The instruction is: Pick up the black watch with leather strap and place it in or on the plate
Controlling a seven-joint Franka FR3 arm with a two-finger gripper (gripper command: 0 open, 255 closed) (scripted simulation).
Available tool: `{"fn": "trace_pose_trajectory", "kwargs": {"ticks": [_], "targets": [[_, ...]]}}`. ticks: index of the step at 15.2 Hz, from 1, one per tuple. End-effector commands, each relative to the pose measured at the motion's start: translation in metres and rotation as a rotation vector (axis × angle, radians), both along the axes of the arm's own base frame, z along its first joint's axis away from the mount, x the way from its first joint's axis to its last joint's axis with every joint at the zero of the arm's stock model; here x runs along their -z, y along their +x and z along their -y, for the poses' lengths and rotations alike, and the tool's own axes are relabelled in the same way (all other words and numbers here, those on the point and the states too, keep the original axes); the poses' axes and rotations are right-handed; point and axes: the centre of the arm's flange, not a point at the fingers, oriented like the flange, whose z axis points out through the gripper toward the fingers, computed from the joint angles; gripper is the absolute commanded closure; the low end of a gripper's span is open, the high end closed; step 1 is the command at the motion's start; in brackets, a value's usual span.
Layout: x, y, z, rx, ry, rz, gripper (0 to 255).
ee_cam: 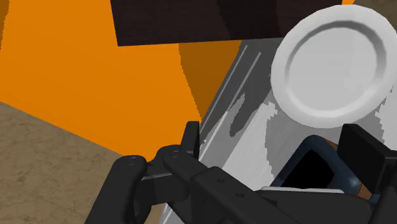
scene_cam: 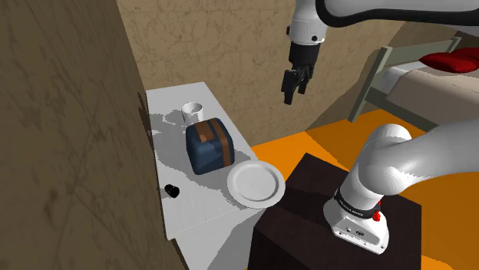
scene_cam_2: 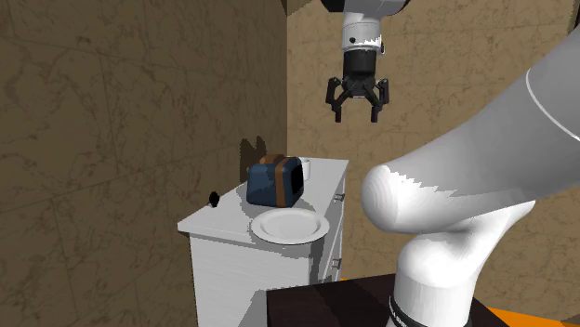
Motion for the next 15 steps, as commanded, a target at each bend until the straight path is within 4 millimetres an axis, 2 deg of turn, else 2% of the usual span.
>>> {"fn": "trace_pose_trajectory", "kwargs": {"ticks": [1,15], "targets": [[0.0,0.0,0.0,0.0,0.0,0.0,0],[0.088,0.093,-0.132,-0.04,0.031,-0.028,0]]}}
